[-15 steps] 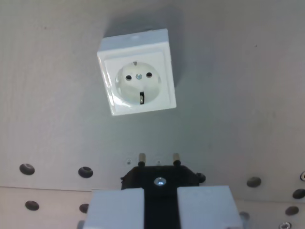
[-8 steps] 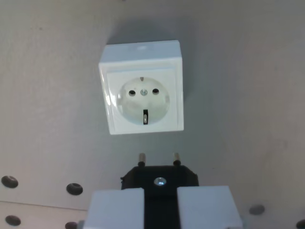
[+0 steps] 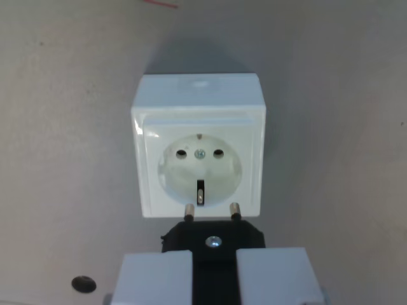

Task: Move above the white socket

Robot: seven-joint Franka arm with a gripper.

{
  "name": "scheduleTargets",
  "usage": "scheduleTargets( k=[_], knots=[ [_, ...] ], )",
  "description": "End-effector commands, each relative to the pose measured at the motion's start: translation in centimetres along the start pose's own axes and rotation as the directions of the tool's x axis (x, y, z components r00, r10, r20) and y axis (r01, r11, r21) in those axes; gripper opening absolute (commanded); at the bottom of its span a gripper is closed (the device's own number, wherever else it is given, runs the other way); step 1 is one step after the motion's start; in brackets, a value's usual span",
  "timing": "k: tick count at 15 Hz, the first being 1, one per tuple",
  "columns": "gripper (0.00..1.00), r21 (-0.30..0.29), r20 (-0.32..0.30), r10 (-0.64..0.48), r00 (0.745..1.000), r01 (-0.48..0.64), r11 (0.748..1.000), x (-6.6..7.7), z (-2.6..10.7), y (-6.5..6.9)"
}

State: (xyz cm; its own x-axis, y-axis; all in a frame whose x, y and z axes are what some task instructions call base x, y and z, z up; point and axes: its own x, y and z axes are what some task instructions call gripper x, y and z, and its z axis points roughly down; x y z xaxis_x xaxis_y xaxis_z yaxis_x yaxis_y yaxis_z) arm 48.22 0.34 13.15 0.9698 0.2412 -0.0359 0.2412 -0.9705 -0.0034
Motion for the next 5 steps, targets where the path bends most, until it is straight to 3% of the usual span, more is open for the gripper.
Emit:
scheduleTargets(
  k=[1,5],
  knots=[
    [0.00,-0.057,-0.105,-0.067,0.992,0.061,0.996,-0.51,1.14,-0.35],
    [0.00,-0.059,-0.106,-0.054,0.993,0.048,0.997,-0.67,1.71,-0.49]
  ],
)
